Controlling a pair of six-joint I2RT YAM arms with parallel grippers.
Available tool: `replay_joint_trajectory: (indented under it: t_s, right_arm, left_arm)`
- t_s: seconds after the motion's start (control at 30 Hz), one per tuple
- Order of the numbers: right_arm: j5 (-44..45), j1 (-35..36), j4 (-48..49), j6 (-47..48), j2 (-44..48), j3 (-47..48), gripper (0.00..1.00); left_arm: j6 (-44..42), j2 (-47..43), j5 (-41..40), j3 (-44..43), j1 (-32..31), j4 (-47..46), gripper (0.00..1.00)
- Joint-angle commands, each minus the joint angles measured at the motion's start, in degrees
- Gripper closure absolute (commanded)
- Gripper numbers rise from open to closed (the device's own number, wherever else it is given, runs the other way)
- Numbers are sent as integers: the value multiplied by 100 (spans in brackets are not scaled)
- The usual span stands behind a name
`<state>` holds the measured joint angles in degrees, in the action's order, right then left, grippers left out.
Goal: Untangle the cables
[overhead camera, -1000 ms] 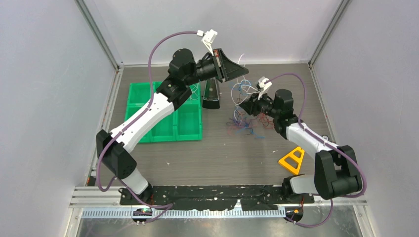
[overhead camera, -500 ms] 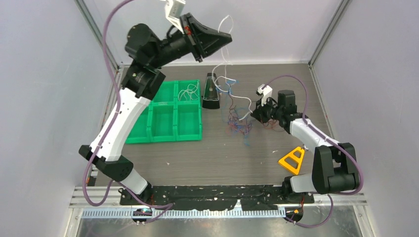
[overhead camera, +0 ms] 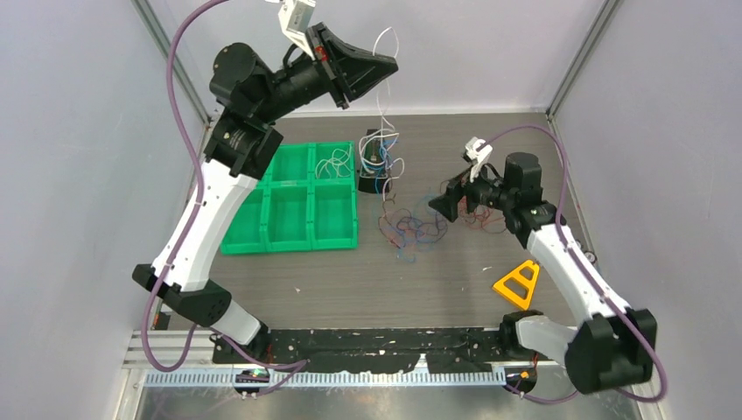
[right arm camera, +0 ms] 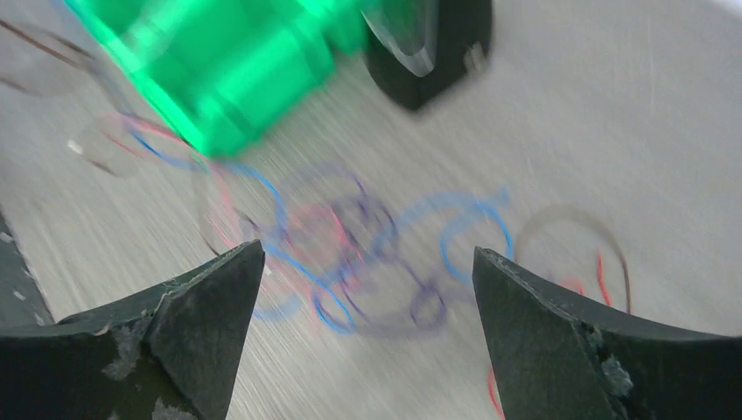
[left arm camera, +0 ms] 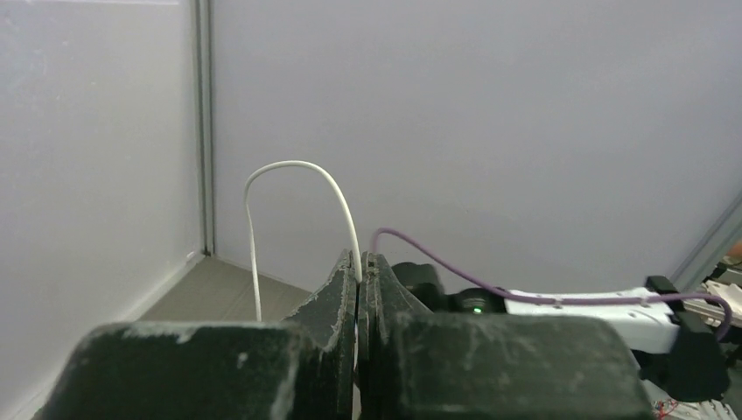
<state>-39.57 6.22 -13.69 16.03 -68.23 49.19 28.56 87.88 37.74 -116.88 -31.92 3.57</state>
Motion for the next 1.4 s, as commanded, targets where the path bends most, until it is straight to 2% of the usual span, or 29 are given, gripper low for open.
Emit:
replay_joint_trajectory:
  t_s: [0.0,0.23,0.43,0.63,0.67,0.7,0.73,0.77,0.8,0.87,0.9,0.93,1.0,1.17,1.27,1.37]
  right_arm:
    - [-102,971,2282,-1792,706,-219,5]
    - [799,2198,3766,-2495,194,-176,5]
    - [1503,2499,4620,-2393,-657,184,4]
    - [1171,2576,5045,-2552,-1356,630,3]
    - [1162,2606,5040,-2570,-1393,705,8]
    - [1180,2613,4996,-2579,-1469,732,24]
    - [1206,2619,4941,-2557,-1489,752,35]
    - [1228,2620,4783,-2506,-1496,755,55]
    - [1260,2599,4610,-2299,-1481,747,70]
    - [1203,2436,4031,-1928,-1378,640,84]
    - [1116,2052,3013,-1193,-1142,422,93]
    - [1135,1941,2710,-941,-1075,397,94]
    - [1240,1584,1425,-42,-912,372,94]
    - [1500,532,-225,2106,-911,409,94]
    - [1500,118,-1058,2828,-1155,520,88]
    - [1538,-23,-1304,3047,-1325,514,84]
  left_arm:
    - [146,1,-360,-18,-25,-158,100]
    - [237,86,-518,-81,-40,-158,100]
    - [255,107,-496,-84,-75,-166,100]
    - [272,167,-552,-104,-83,-215,100]
    - [281,176,-556,-111,-84,-223,100]
    - [289,184,-561,-135,-79,-233,100]
    - [248,190,-565,-179,-75,-232,100]
    - [173,194,-597,-261,-70,-181,100]
    - [84,205,-645,-363,-42,-115,100]
    - [-58,257,-762,-645,71,97,100]
    - [-203,299,-899,-1029,263,341,100]
    - [-236,300,-887,-1232,366,375,100]
    - [-353,266,-856,-1463,527,399,100]
    - [-734,44,-753,-1617,802,414,100]
    - [-675,-28,-833,-1666,992,451,100]
    - [-693,-67,-907,-1667,1209,520,100]
